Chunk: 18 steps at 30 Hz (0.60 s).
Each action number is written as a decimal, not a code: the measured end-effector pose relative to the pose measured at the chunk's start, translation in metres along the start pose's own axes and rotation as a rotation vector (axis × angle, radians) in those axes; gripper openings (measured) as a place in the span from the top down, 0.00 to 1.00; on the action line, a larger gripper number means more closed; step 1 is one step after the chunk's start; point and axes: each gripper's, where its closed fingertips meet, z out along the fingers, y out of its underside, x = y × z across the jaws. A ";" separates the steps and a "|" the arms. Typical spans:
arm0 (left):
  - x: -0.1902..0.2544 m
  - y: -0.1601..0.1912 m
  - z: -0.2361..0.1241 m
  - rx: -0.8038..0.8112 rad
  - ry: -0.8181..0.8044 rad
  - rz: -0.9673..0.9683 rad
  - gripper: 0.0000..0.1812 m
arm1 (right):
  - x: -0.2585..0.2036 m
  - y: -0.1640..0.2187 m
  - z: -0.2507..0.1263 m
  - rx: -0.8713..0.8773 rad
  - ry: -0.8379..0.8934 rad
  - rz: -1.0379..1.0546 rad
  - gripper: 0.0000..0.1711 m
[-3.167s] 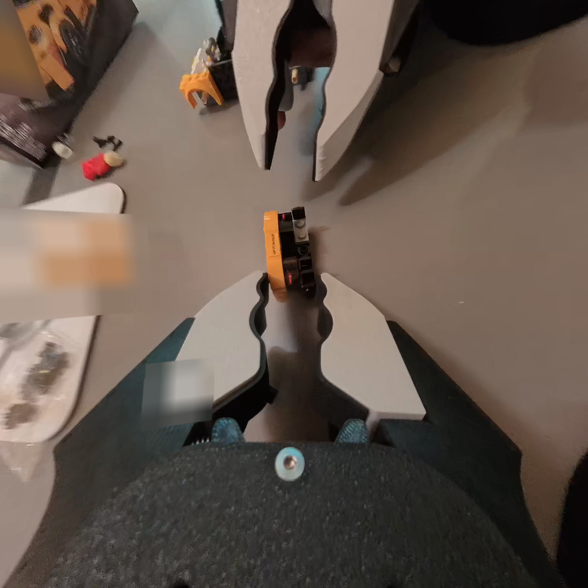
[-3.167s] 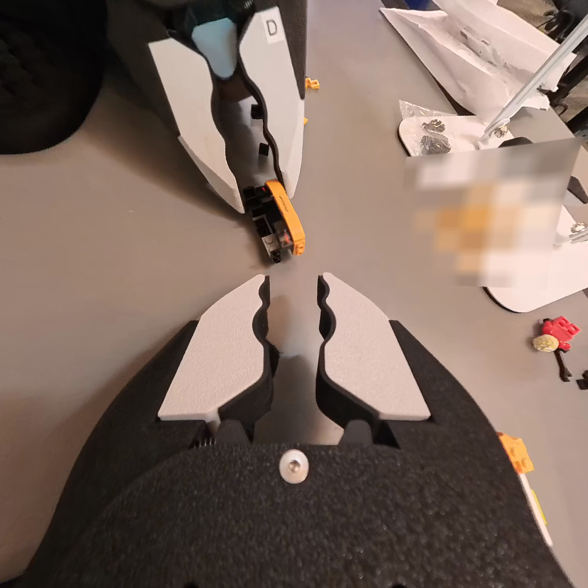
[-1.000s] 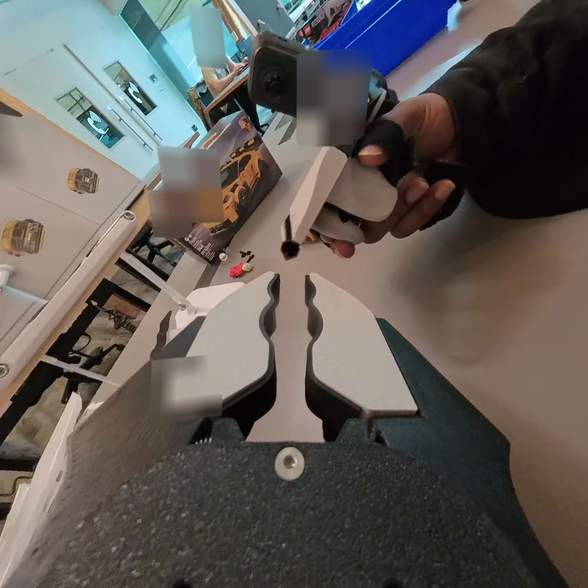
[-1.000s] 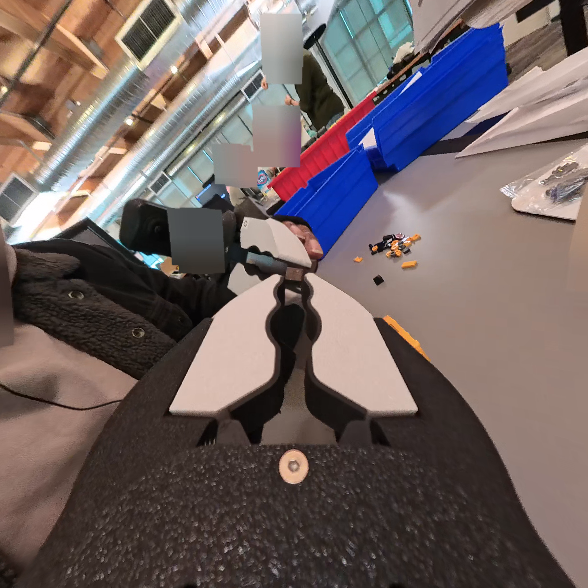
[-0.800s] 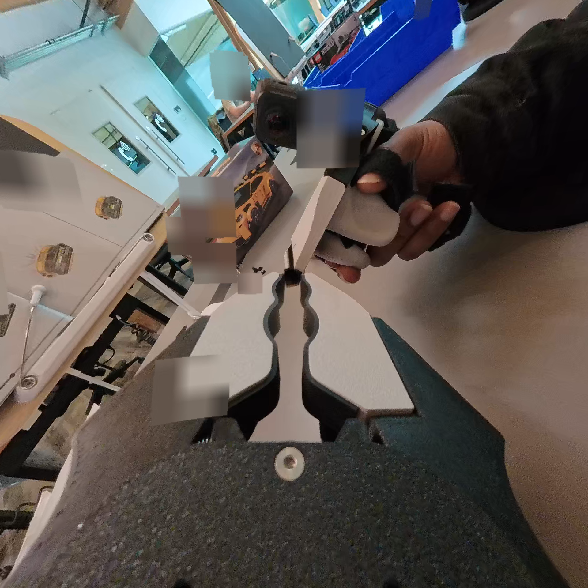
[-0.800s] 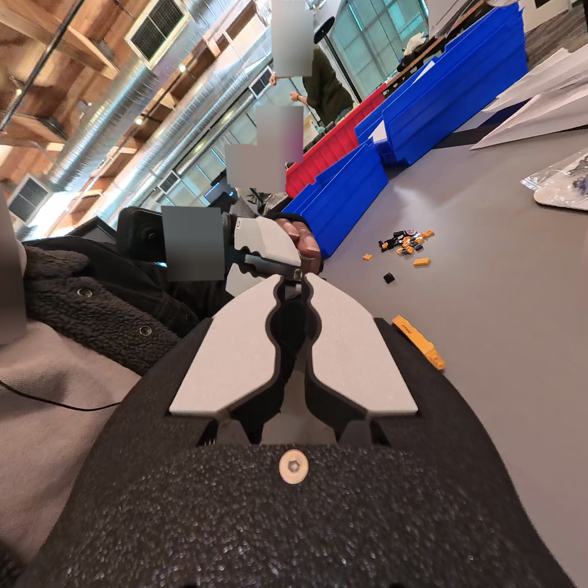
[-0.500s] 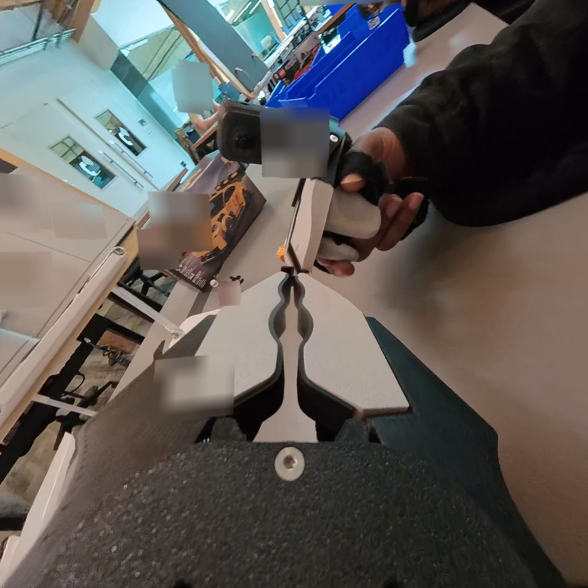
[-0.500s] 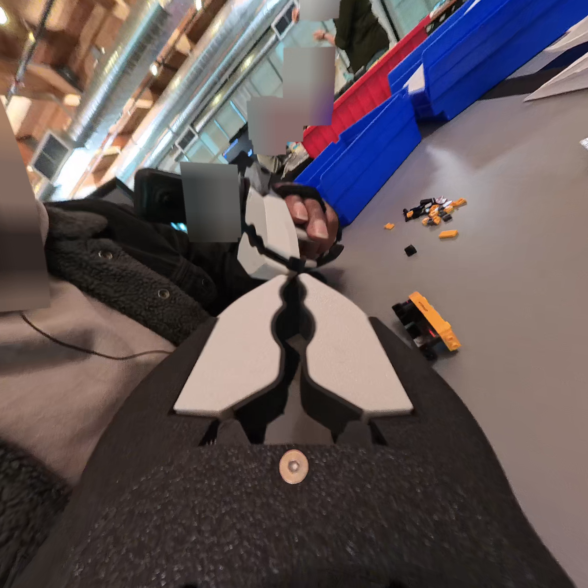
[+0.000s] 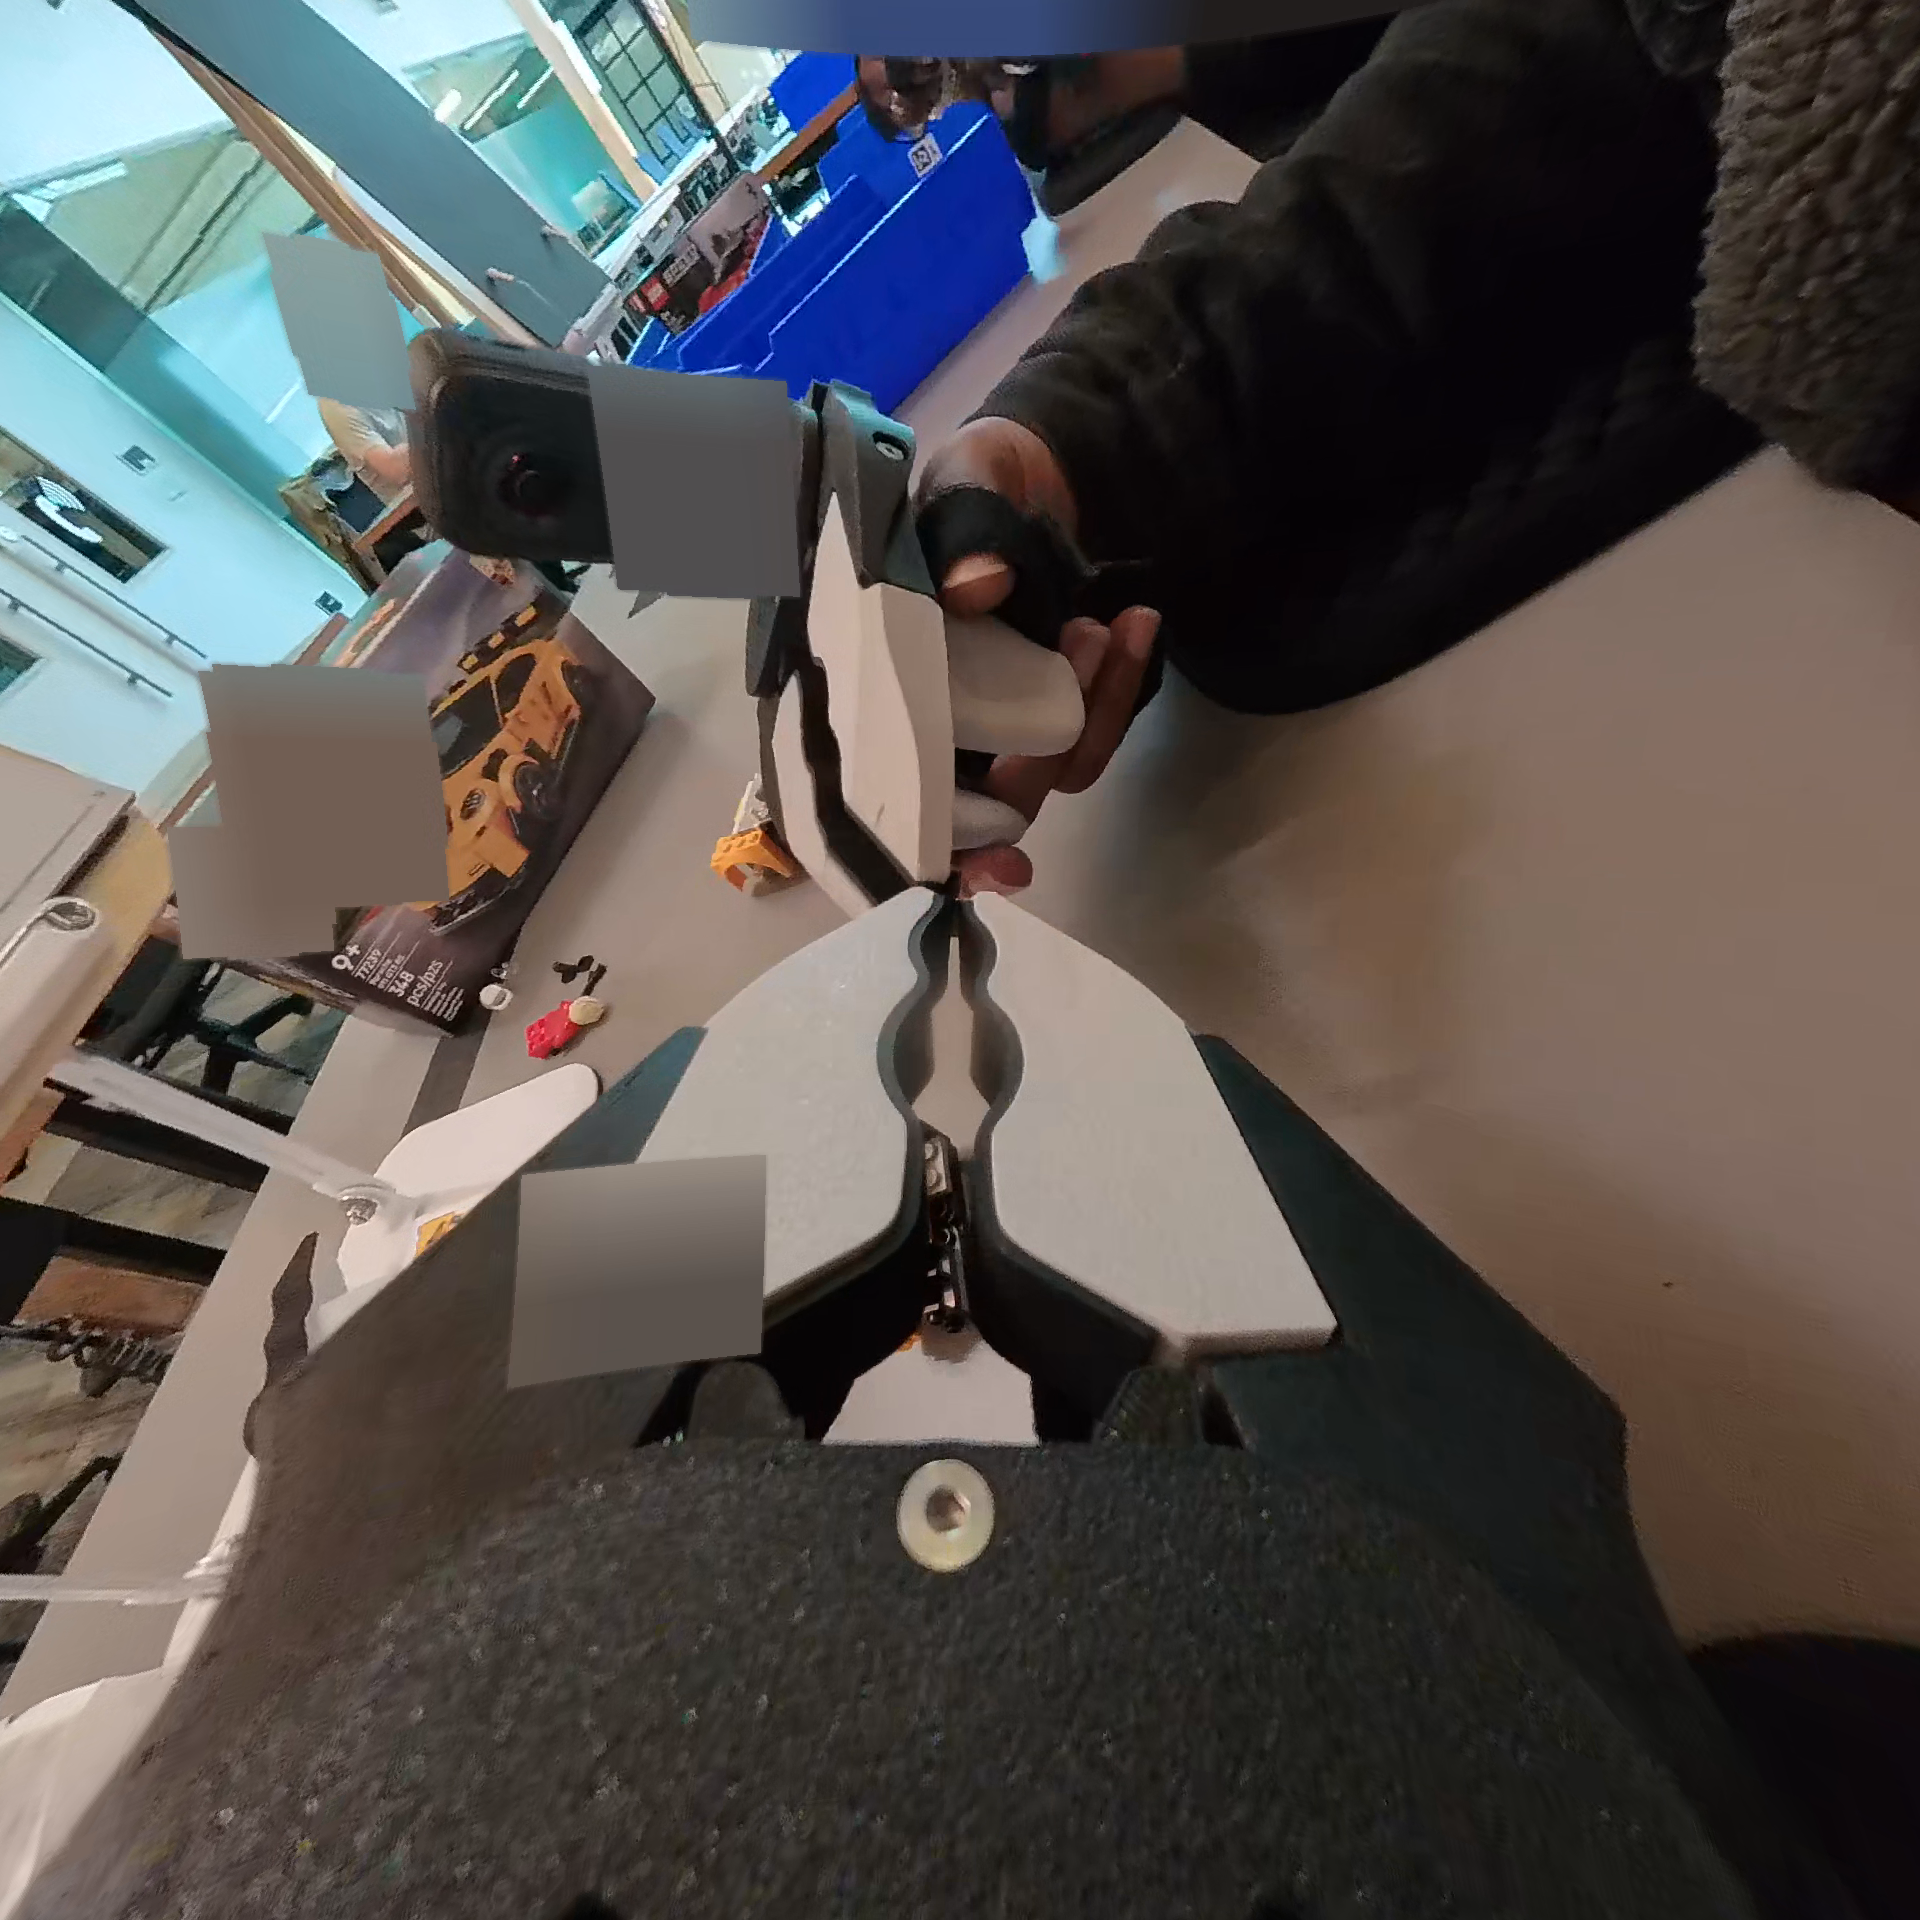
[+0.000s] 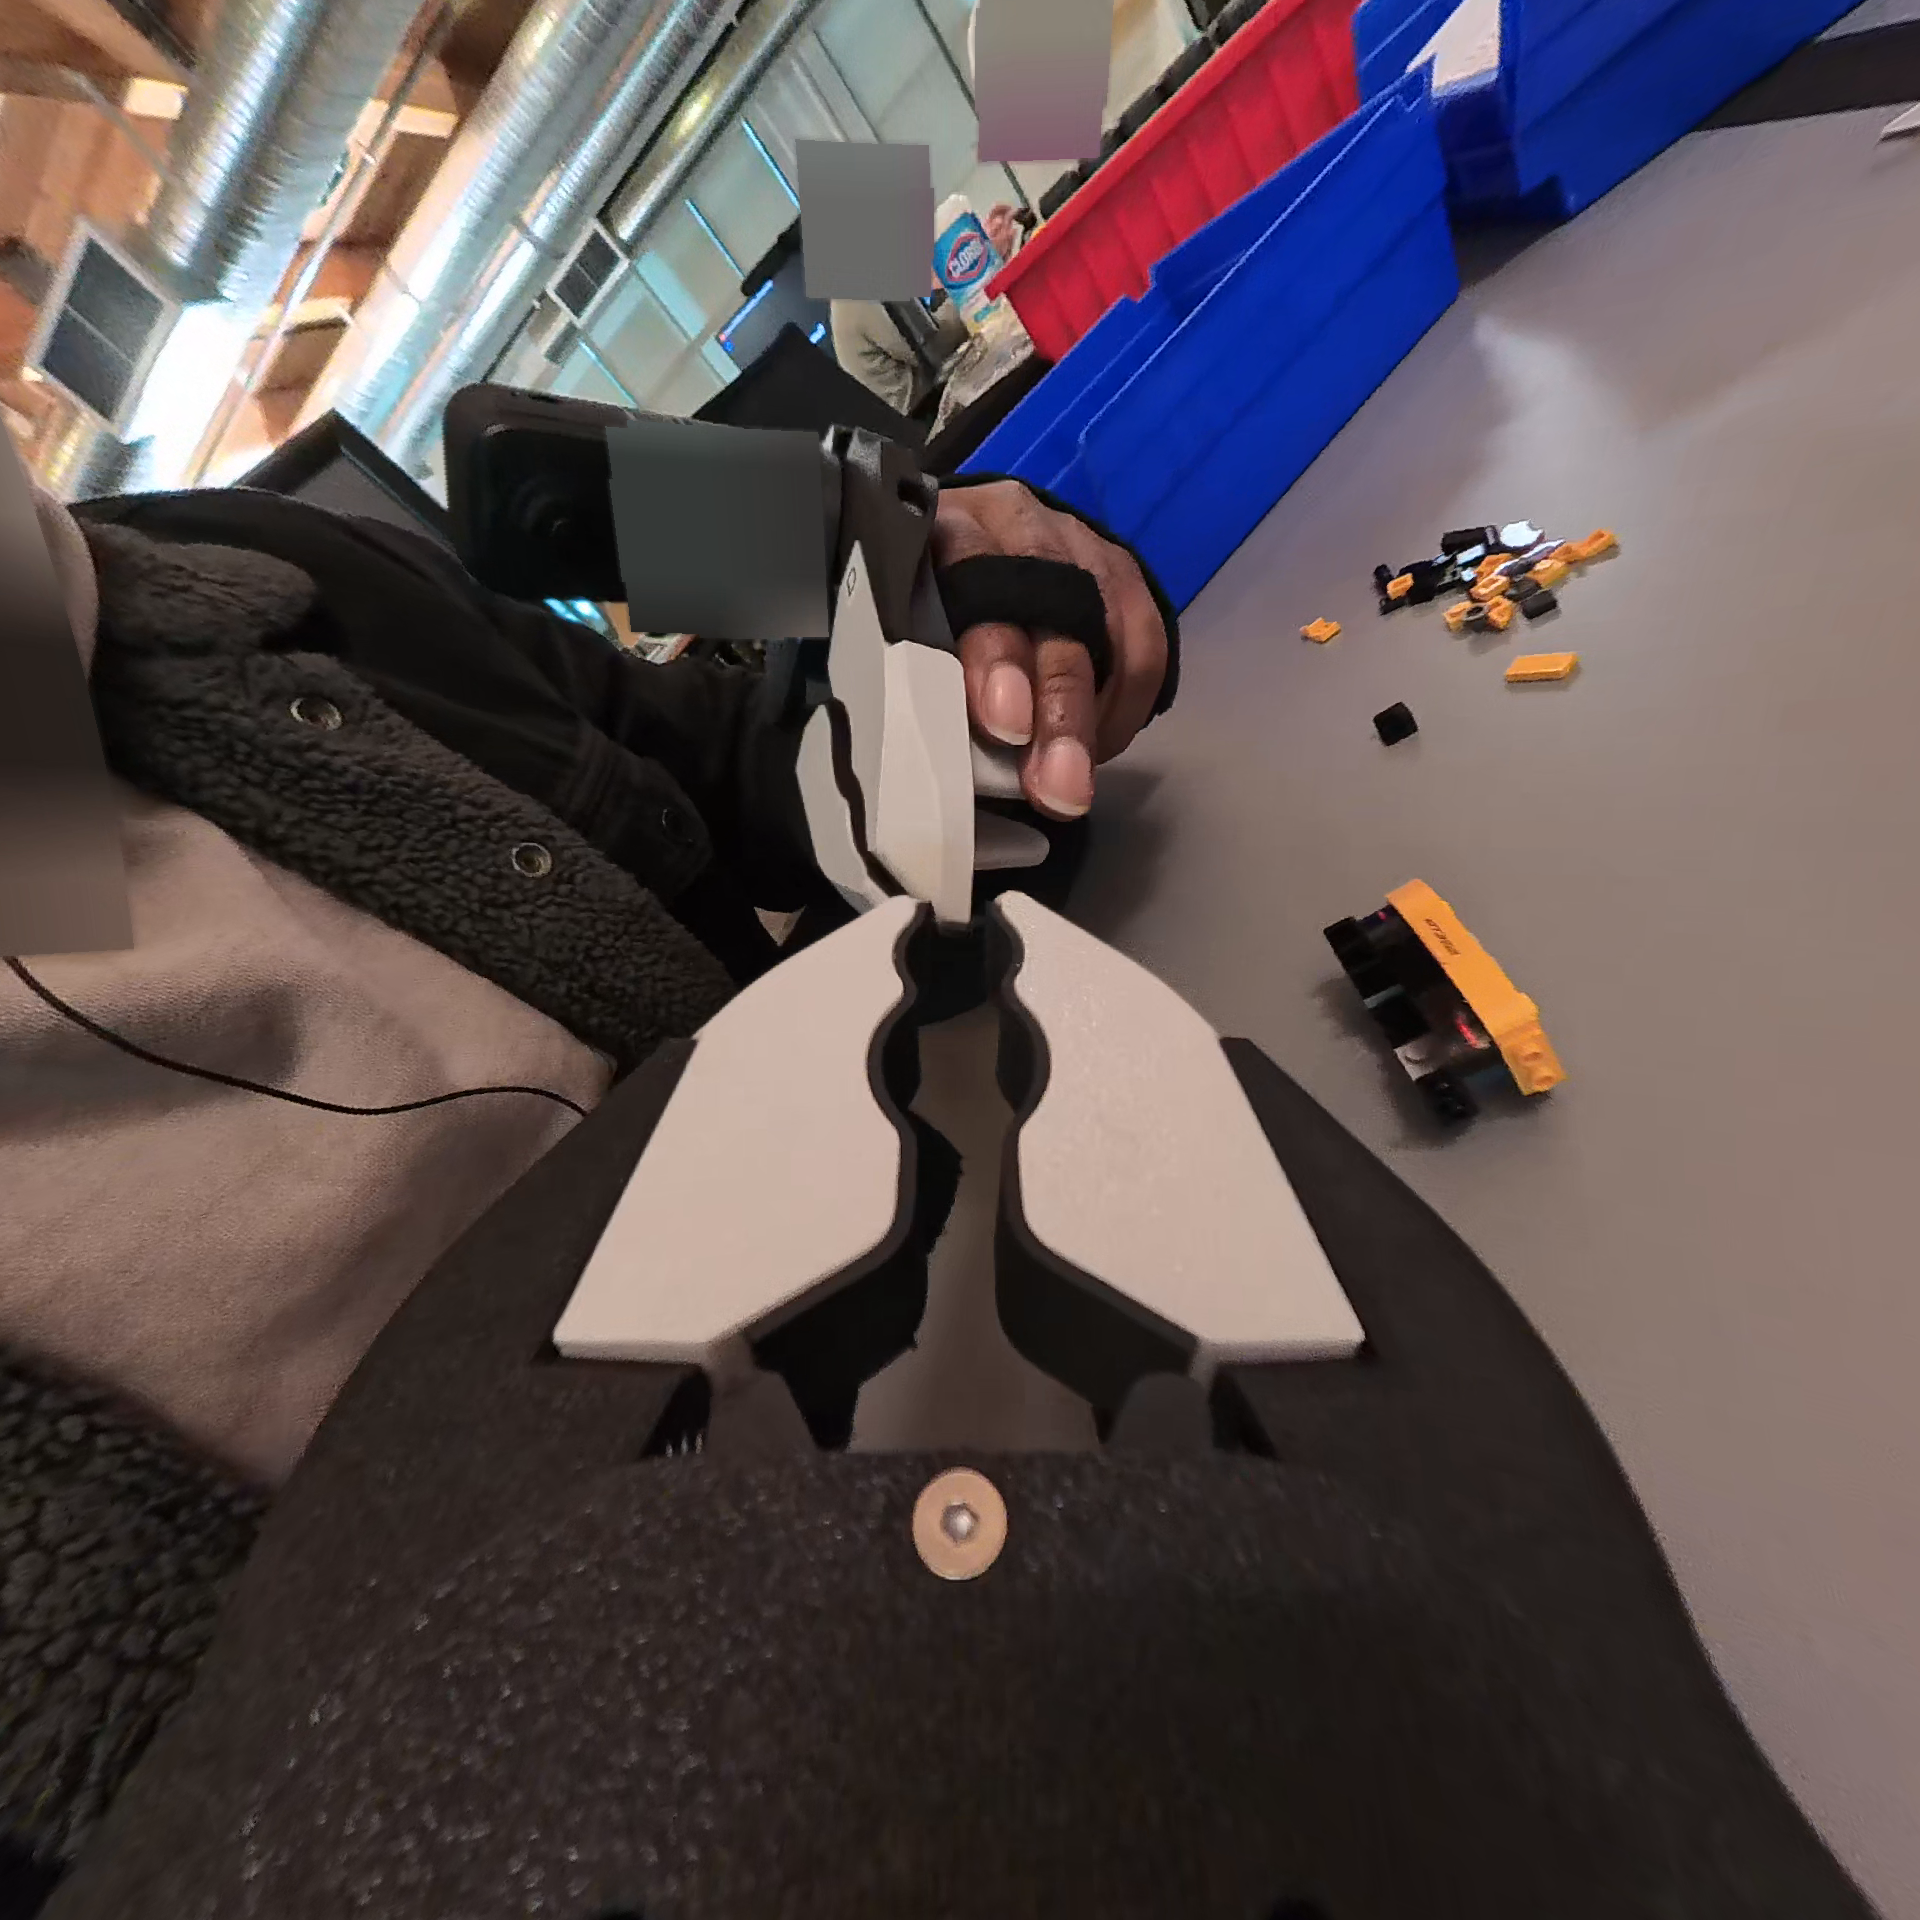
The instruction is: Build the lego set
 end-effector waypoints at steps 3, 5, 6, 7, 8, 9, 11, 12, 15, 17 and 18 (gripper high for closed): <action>-0.006 0.002 -0.001 0.002 -0.030 -0.027 0.99 | 0.004 -0.003 -0.003 0.018 0.023 0.005 0.96; -0.014 0.004 -0.002 0.003 -0.072 -0.050 0.99 | 0.005 -0.007 -0.005 0.044 0.024 0.012 1.00; -0.018 0.005 -0.003 0.002 -0.092 -0.063 1.00 | 0.005 -0.008 -0.005 0.053 0.025 0.014 1.00; -0.020 0.005 -0.004 0.007 -0.094 -0.077 1.00 | 0.006 -0.010 -0.005 0.063 0.034 0.013 1.00; -0.020 0.004 -0.004 0.016 -0.091 -0.088 1.00 | 0.006 -0.012 -0.005 0.075 0.040 0.010 1.00; -0.021 0.003 -0.004 0.021 -0.097 -0.091 1.00 | 0.005 -0.013 -0.005 0.081 0.037 0.011 1.00; -0.022 0.004 -0.004 0.015 -0.103 -0.092 1.00 | 0.005 -0.013 -0.006 0.085 0.036 0.010 1.00; -0.021 0.005 -0.004 0.013 -0.100 -0.096 1.00 | 0.006 -0.013 -0.006 0.085 0.041 0.008 1.00; -0.027 0.014 -0.005 -0.029 -0.125 -0.094 1.00 | 0.011 -0.015 -0.010 0.089 0.072 -0.003 0.98; -0.031 0.023 -0.007 -0.068 -0.138 -0.115 1.00 | 0.017 -0.013 -0.013 0.064 0.127 -0.038 0.96; -0.032 0.030 -0.007 -0.094 -0.136 -0.126 1.00 | 0.020 -0.009 -0.014 0.034 0.164 -0.071 0.95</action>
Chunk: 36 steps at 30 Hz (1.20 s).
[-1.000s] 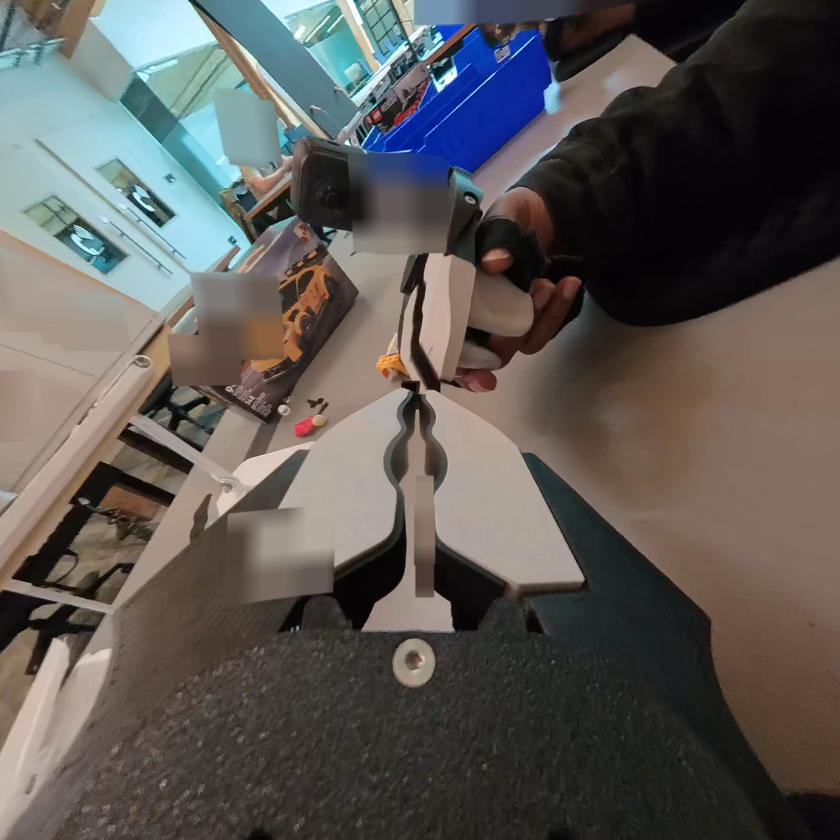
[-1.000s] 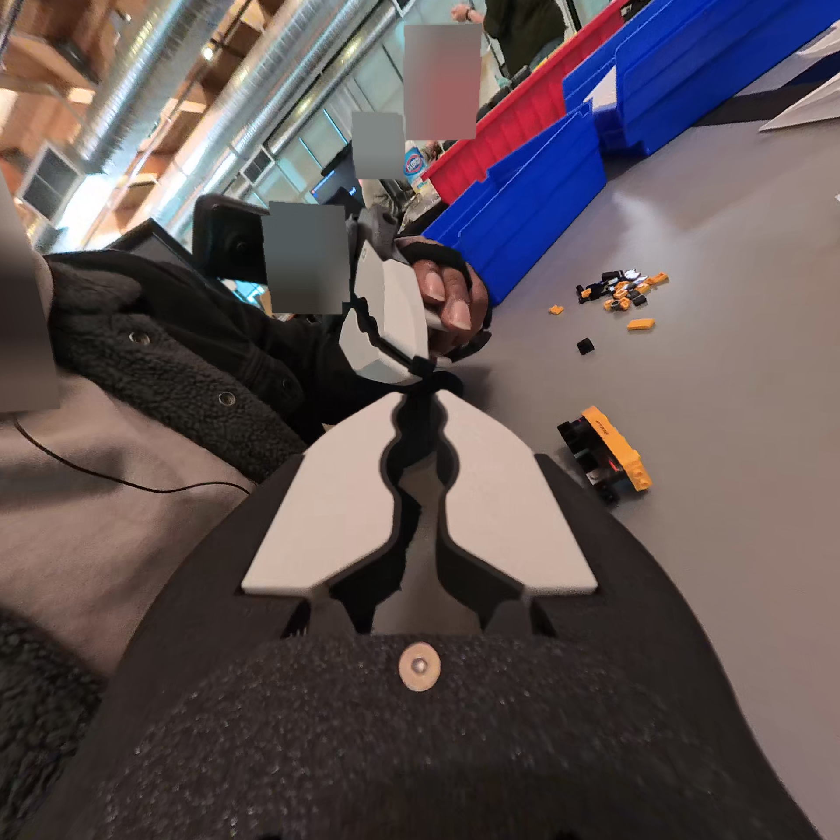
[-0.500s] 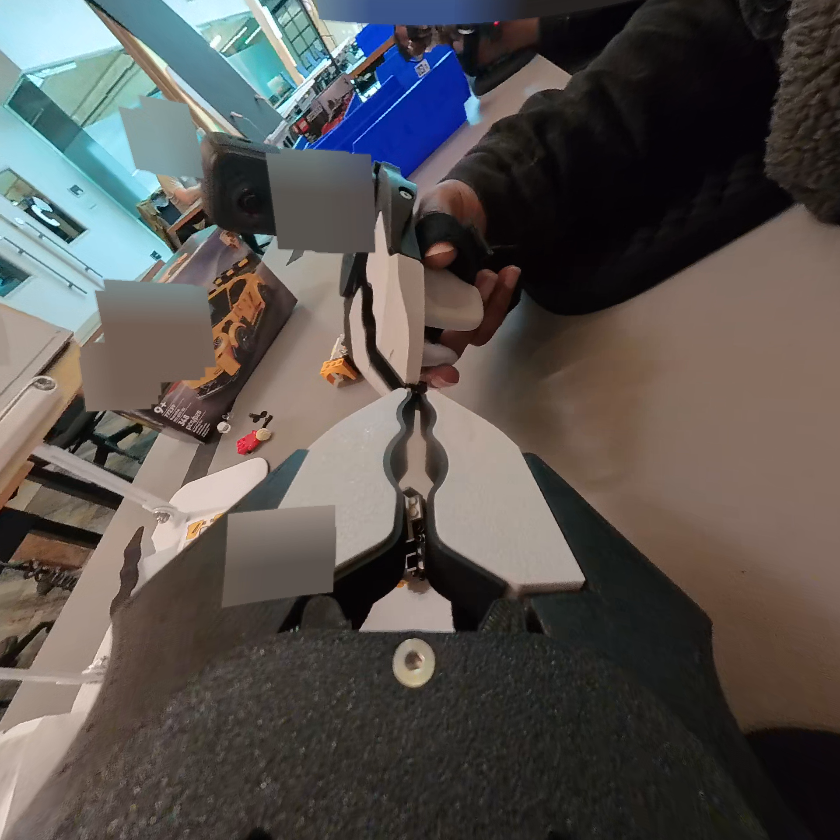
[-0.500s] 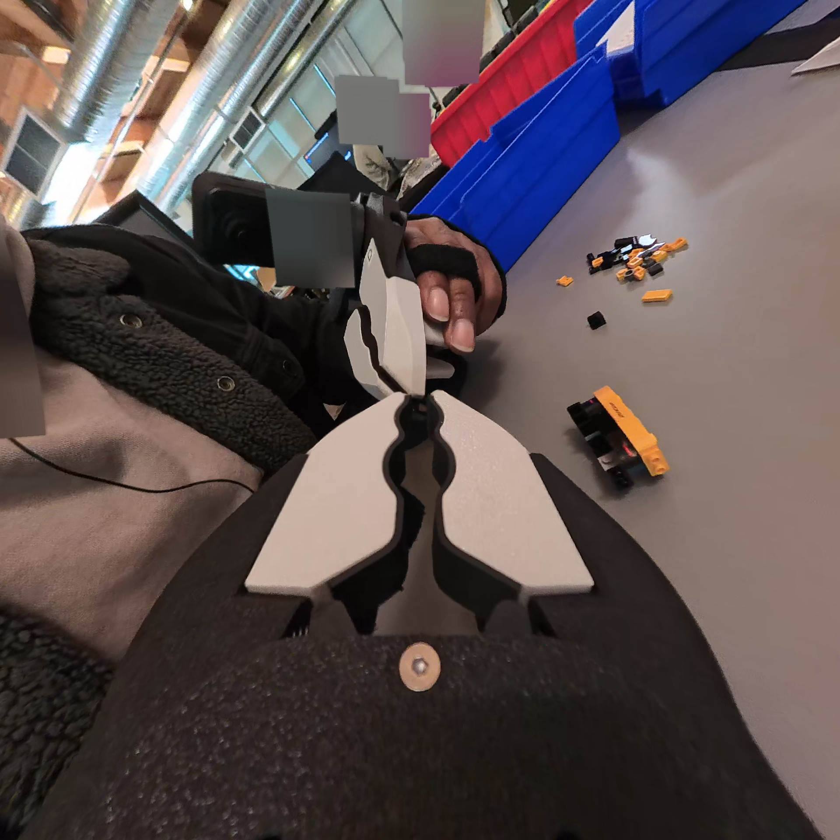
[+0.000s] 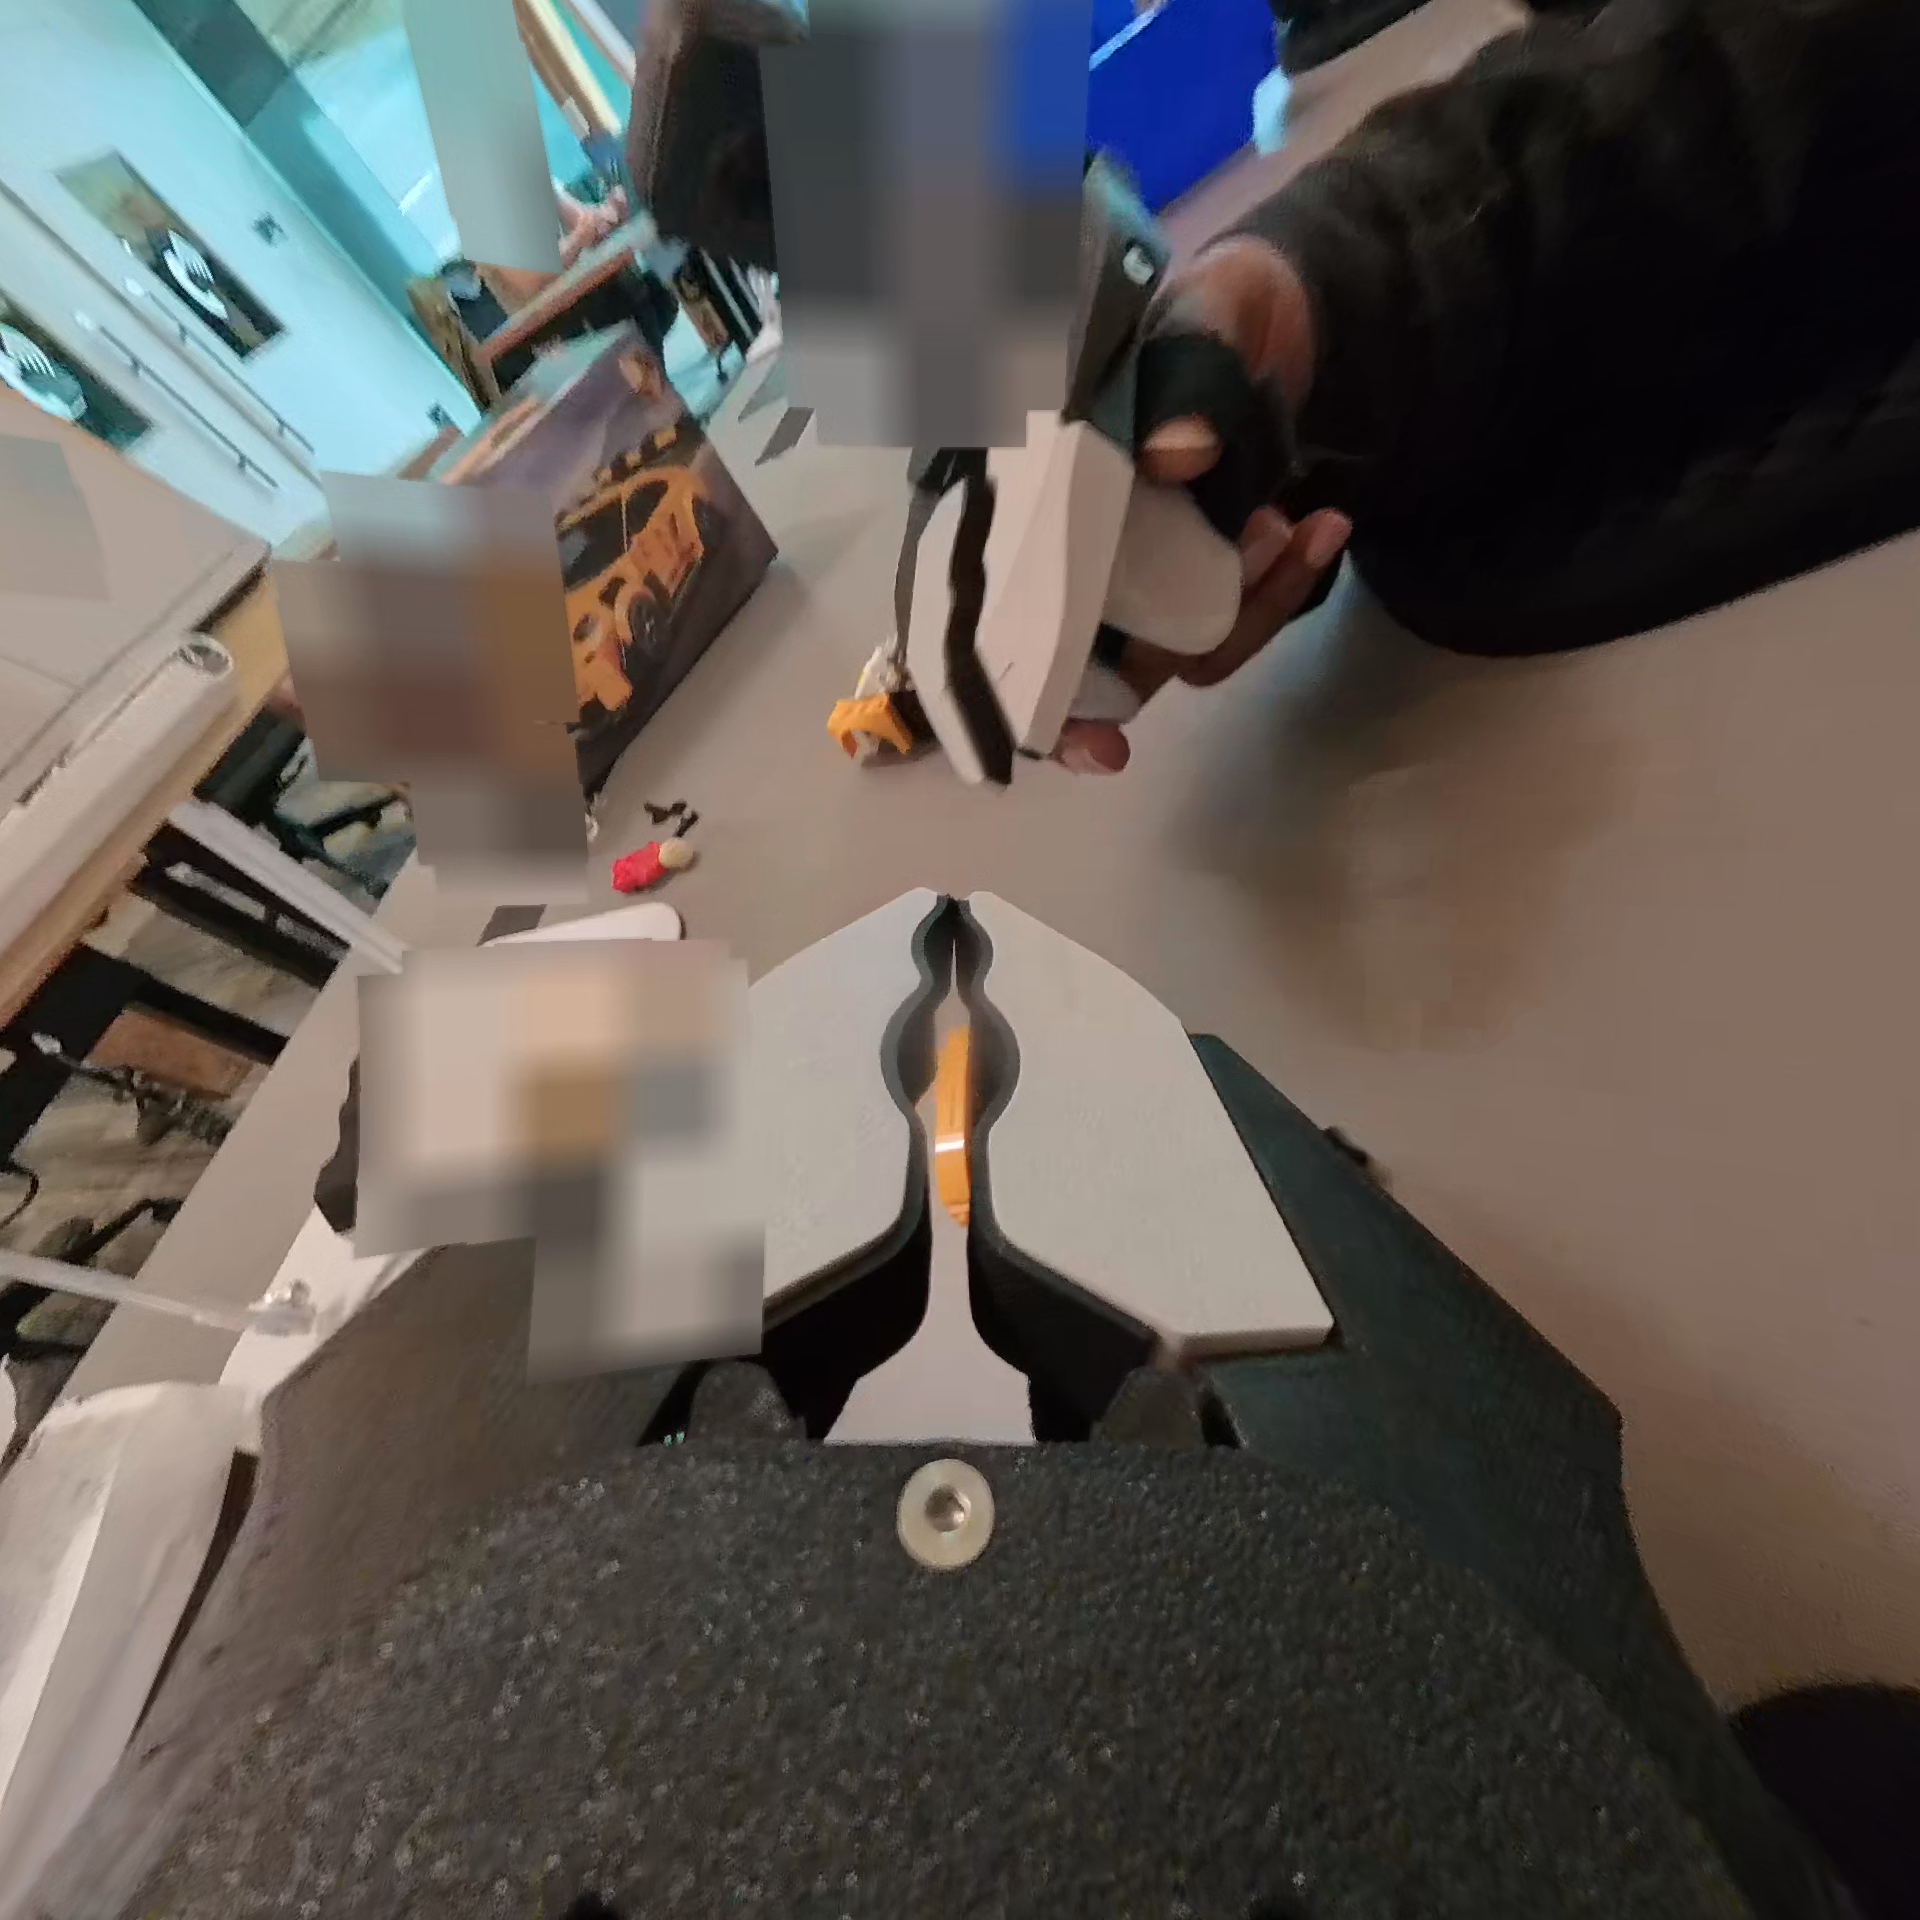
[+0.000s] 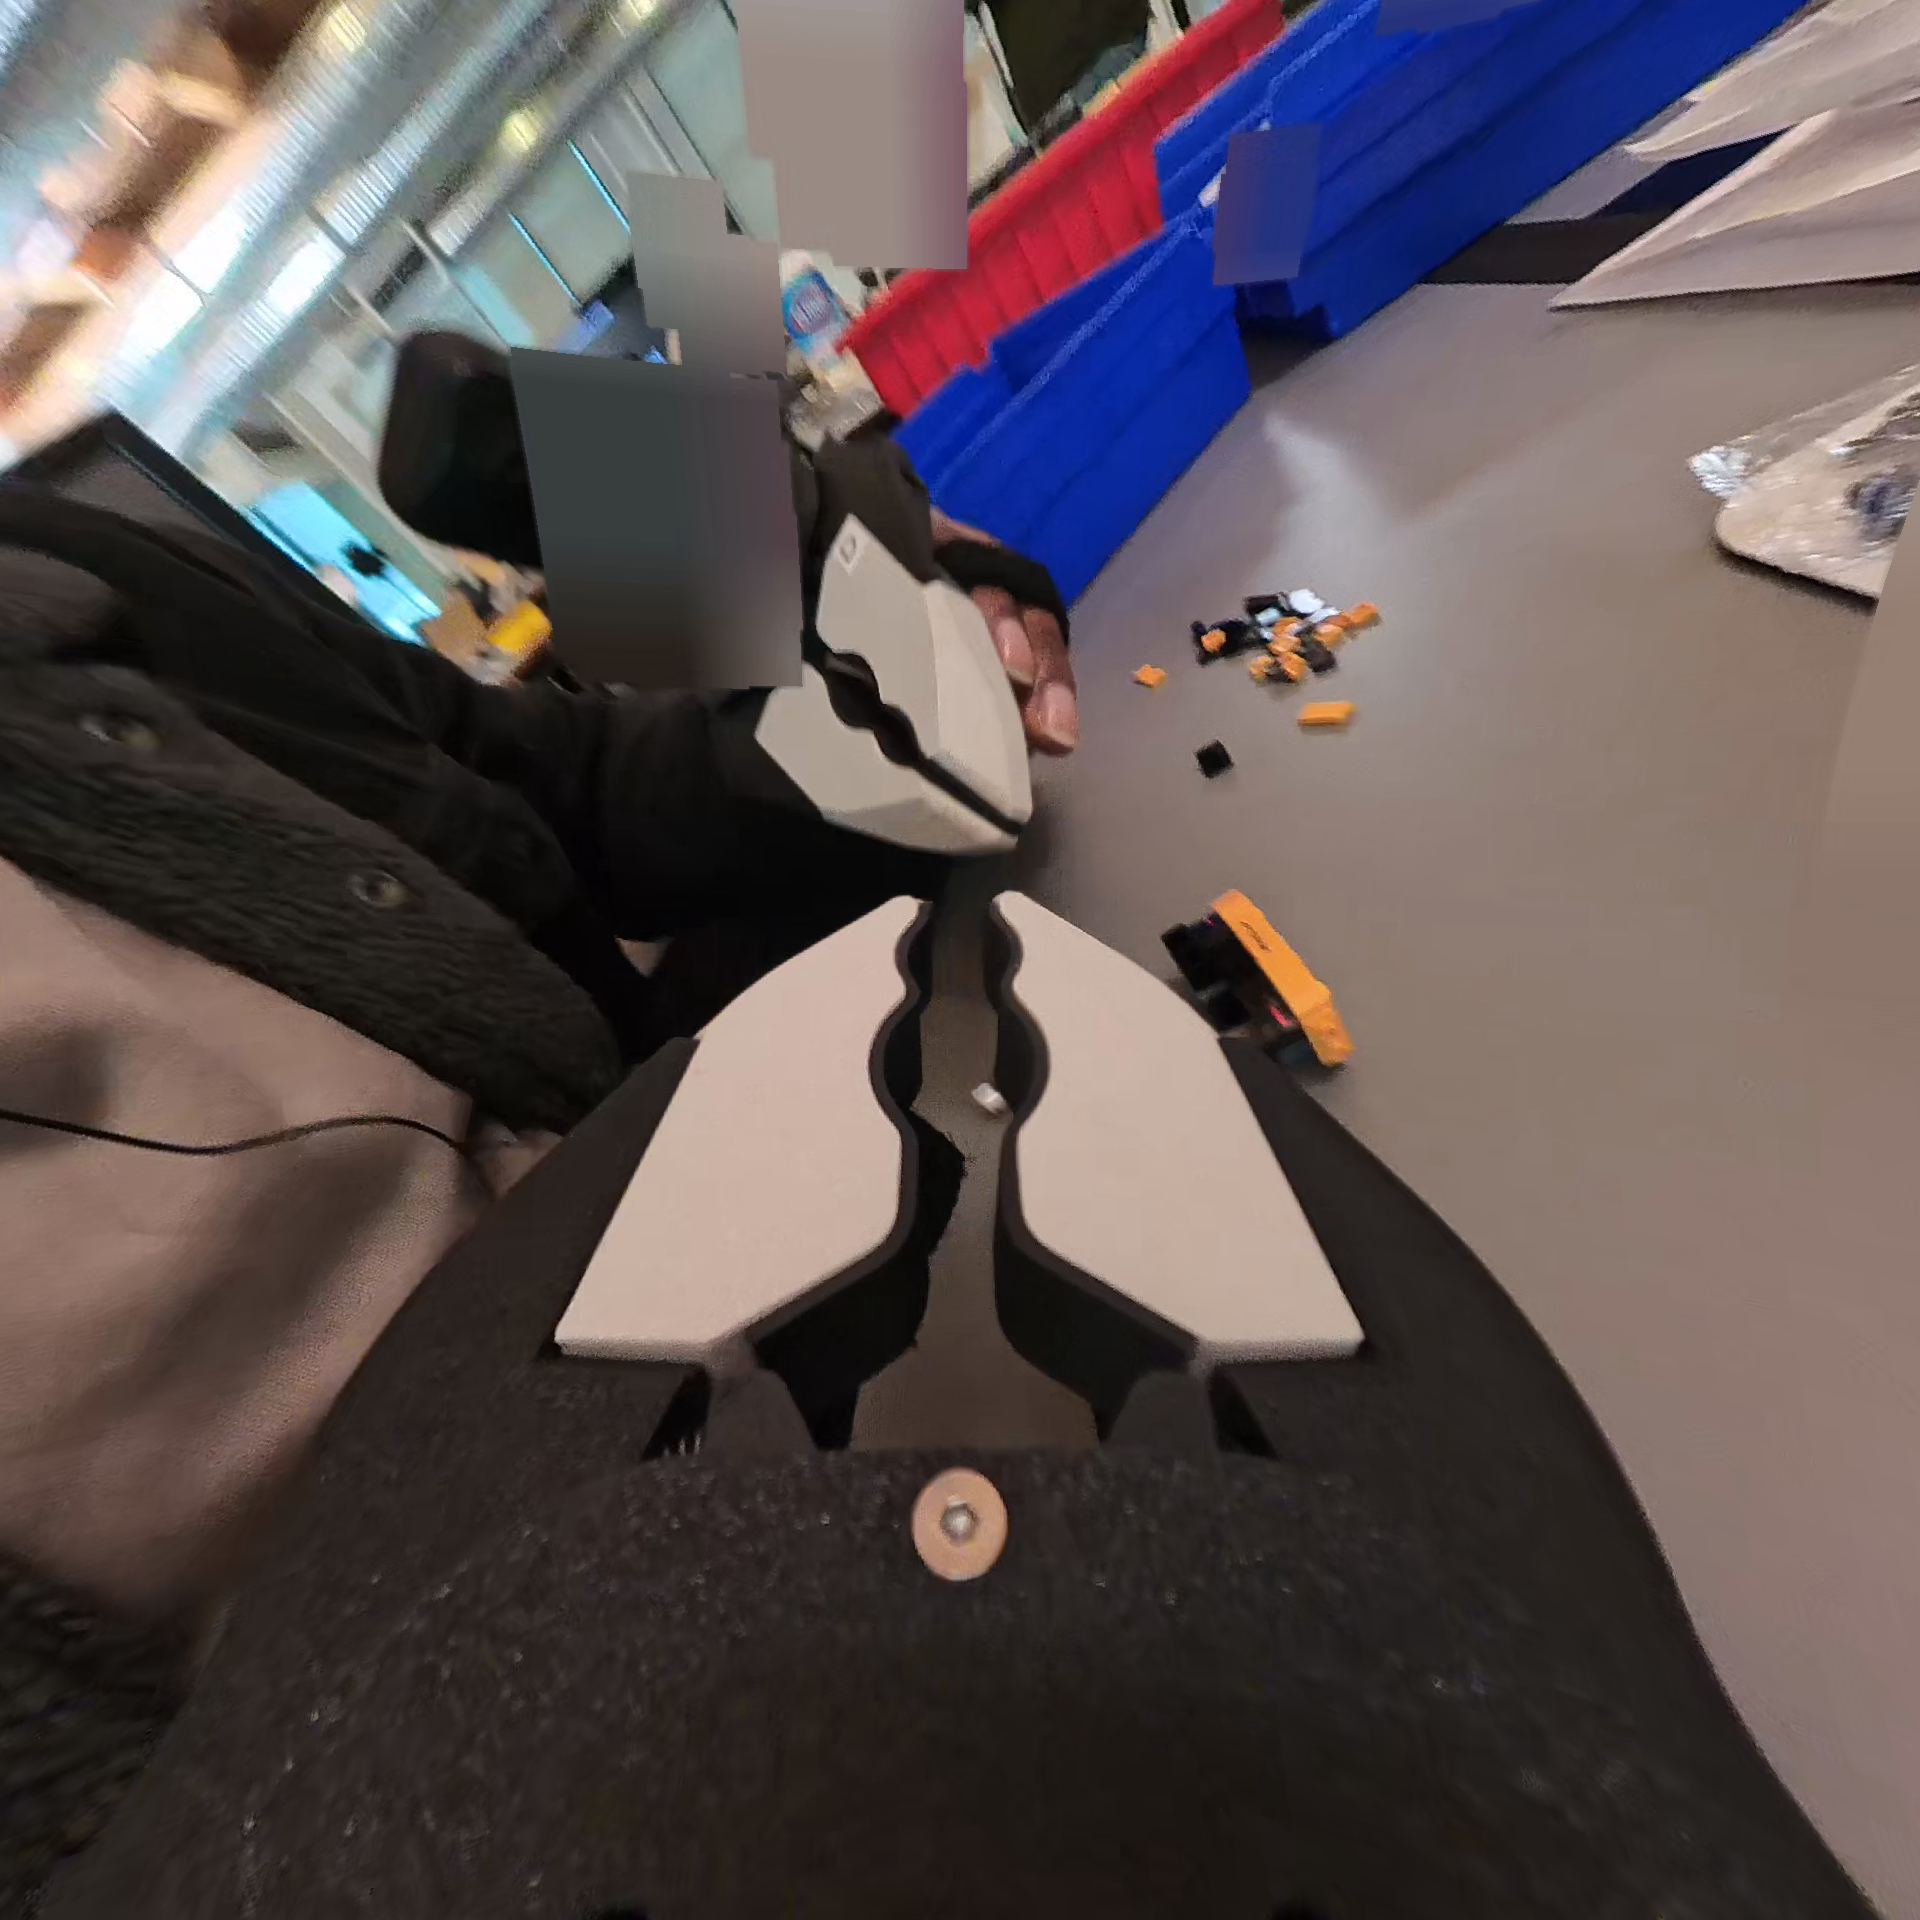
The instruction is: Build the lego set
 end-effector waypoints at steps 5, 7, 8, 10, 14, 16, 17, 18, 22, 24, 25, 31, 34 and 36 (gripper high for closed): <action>0.010 0.023 -0.004 -0.109 0.127 -0.038 1.00 | 0.004 0.033 0.010 -0.215 0.095 -0.195 0.91; 0.030 0.035 -0.012 -0.190 0.285 -0.079 1.00 | 0.002 0.047 0.016 -0.290 0.097 -0.256 0.90; 0.041 0.041 -0.017 -0.233 0.363 -0.100 0.99 | 0.002 0.052 0.018 -0.313 0.098 -0.274 0.90; 0.061 0.050 -0.025 -0.317 0.495 -0.147 0.94 | 0.002 0.054 0.019 -0.324 0.099 -0.277 0.90; 0.088 0.061 -0.025 -0.422 0.607 -0.147 0.89 | 0.004 0.048 0.016 -0.291 0.103 -0.252 0.90; 0.093 0.064 -0.021 -0.441 0.608 -0.124 0.89 | 0.004 0.048 0.016 -0.290 0.101 -0.254 0.90; 0.095 0.065 -0.019 -0.446 0.611 -0.122 0.89 | 0.003 0.049 0.016 -0.295 0.099 -0.256 0.90; 0.097 0.066 -0.018 -0.453 0.614 -0.119 0.90 | 0.003 0.050 0.017 -0.302 0.097 -0.257 0.90; 0.091 0.064 -0.013 -0.440 0.572 -0.092 0.94 | 0.000 0.056 0.019 -0.333 0.085 -0.267 0.90; 0.080 0.055 -0.010 -0.386 0.512 -0.092 0.94 | -0.001 0.059 0.020 -0.347 0.082 -0.274 0.90; 0.072 0.050 -0.007 -0.352 0.467 -0.091 0.94 | -0.001 0.059 0.021 -0.351 0.085 -0.277 0.90; 0.021 0.001 -0.001 -0.039 0.282 -0.413 0.94 | 0.002 0.018 0.018 -0.151 0.239 -0.473 0.90; 0.002 -0.013 -0.005 0.102 0.305 -0.719 0.94 | -0.006 -0.010 0.012 -0.033 0.369 -0.692 0.88; -0.007 -0.019 -0.005 0.182 0.341 -0.921 0.94 | -0.011 -0.021 0.011 0.009 0.458 -0.814 0.88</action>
